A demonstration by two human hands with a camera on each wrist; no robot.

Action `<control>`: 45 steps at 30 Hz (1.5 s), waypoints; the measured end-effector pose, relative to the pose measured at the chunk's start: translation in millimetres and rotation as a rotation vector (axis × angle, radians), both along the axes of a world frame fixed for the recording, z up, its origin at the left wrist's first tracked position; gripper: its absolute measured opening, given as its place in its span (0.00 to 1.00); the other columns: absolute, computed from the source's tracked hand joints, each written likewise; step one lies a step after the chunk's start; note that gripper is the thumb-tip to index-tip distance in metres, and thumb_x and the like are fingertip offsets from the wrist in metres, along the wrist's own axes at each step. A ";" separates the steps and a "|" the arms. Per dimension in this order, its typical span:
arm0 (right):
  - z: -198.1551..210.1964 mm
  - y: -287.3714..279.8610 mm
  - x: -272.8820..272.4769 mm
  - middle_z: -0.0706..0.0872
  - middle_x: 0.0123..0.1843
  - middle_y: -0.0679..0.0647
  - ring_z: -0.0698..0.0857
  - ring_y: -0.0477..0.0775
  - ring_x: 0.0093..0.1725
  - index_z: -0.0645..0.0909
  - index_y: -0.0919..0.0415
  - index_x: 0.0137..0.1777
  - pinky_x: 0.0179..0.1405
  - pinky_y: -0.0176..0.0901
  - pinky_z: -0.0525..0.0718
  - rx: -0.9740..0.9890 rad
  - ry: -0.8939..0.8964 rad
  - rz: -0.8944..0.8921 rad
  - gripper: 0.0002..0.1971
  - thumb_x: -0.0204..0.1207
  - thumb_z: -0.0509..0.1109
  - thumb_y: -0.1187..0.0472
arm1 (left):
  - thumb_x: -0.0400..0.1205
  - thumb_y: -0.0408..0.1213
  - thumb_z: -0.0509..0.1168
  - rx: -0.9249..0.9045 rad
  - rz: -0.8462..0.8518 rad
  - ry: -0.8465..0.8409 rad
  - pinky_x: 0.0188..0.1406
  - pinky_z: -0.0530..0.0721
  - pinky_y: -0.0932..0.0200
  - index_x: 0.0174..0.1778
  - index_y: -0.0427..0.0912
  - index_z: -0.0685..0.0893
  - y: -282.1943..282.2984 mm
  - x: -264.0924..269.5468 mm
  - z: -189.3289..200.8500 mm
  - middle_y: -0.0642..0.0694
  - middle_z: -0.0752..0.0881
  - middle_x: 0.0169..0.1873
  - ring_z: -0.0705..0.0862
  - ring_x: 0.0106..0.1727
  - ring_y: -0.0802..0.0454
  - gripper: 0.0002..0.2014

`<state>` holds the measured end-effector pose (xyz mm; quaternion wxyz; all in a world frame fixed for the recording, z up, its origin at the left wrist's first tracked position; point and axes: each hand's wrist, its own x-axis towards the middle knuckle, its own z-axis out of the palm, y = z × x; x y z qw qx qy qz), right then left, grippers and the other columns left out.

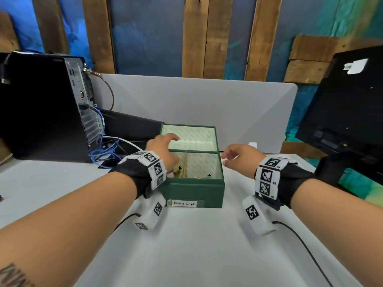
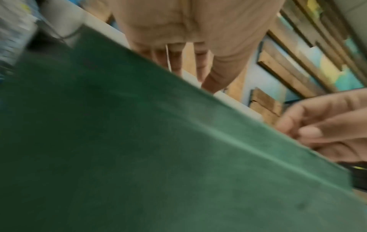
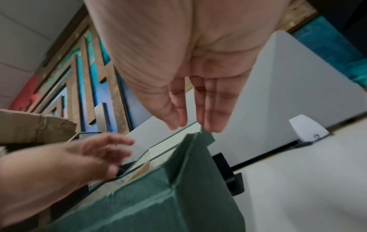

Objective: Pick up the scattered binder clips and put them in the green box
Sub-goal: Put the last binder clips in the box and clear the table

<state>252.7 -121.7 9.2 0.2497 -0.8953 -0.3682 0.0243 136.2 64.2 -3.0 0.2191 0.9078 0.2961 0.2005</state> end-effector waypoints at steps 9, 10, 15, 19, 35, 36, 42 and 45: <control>-8.8 8.1 -21.8 0.85 0.47 0.54 0.86 0.55 0.44 0.68 0.54 0.68 0.56 0.53 0.87 -0.059 0.139 -0.004 0.25 0.73 0.73 0.58 | 0.79 0.33 0.65 -0.413 0.075 0.118 0.49 0.88 0.39 0.79 0.55 0.59 15.5 -42.0 -22.3 0.38 0.81 0.57 0.83 0.54 0.38 0.34; -9.3 6.8 -23.5 0.86 0.48 0.55 0.86 0.56 0.45 0.68 0.54 0.69 0.56 0.53 0.87 -0.051 0.154 -0.010 0.26 0.73 0.73 0.59 | 0.79 0.33 0.65 -0.431 0.071 0.101 0.49 0.88 0.36 0.79 0.55 0.59 14.8 -44.7 -22.8 0.37 0.81 0.60 0.84 0.57 0.35 0.34; -5.5 -0.2 -29.2 0.83 0.59 0.58 0.85 0.57 0.57 0.65 0.55 0.74 0.58 0.50 0.86 0.037 0.318 -0.042 0.29 0.75 0.71 0.55 | 0.78 0.30 0.66 -0.470 0.044 0.106 0.44 0.90 0.39 0.78 0.59 0.59 16.5 -71.3 -23.0 0.40 0.81 0.59 0.86 0.54 0.37 0.35; -5.1 -0.6 -29.8 0.81 0.61 0.59 0.83 0.56 0.56 0.63 0.58 0.76 0.58 0.50 0.85 0.089 0.426 -0.069 0.30 0.78 0.65 0.48 | 0.78 0.29 0.65 -0.485 0.020 0.149 0.39 0.91 0.44 0.77 0.58 0.58 13.7 -96.1 -25.6 0.44 0.82 0.59 0.86 0.54 0.42 0.36; 5.1 28.4 -39.5 0.83 0.58 0.56 0.85 0.58 0.52 0.62 0.54 0.75 0.45 0.54 0.87 0.197 0.646 0.037 0.41 0.69 0.56 0.28 | 0.78 0.37 0.69 -0.521 -0.092 0.209 0.35 0.91 0.55 0.79 0.62 0.52 -10.4 -146.6 -18.9 0.48 0.74 0.67 0.82 0.52 0.48 0.40; 9.5 28.1 -39.8 0.82 0.57 0.56 0.84 0.56 0.49 0.62 0.52 0.75 0.42 0.53 0.86 0.271 0.631 0.027 0.37 0.72 0.54 0.30 | 0.77 0.39 0.70 -0.542 -0.118 0.200 0.32 0.90 0.58 0.79 0.61 0.52 -13.1 -147.4 -17.8 0.51 0.75 0.62 0.82 0.50 0.51 0.40; 45.9 4.9 -43.6 0.71 0.75 0.56 0.75 0.59 0.66 0.64 0.49 0.77 0.68 0.58 0.77 0.443 0.302 0.102 0.30 0.79 0.48 0.35 | 0.82 0.55 0.54 -0.714 -0.125 0.067 0.40 0.88 0.57 0.82 0.54 0.46 -12.4 -149.7 -5.8 0.42 0.68 0.76 0.78 0.65 0.42 0.35; 50.2 -15.3 -62.4 0.82 0.59 0.46 0.80 0.49 0.57 0.78 0.44 0.61 0.64 0.47 0.77 0.373 0.130 0.241 0.15 0.80 0.57 0.43 | 0.73 0.73 0.38 -0.885 -0.008 -0.197 0.44 0.86 0.38 0.79 0.61 0.57 0.6 -152.0 6.0 0.42 0.76 0.67 0.83 0.53 0.42 0.39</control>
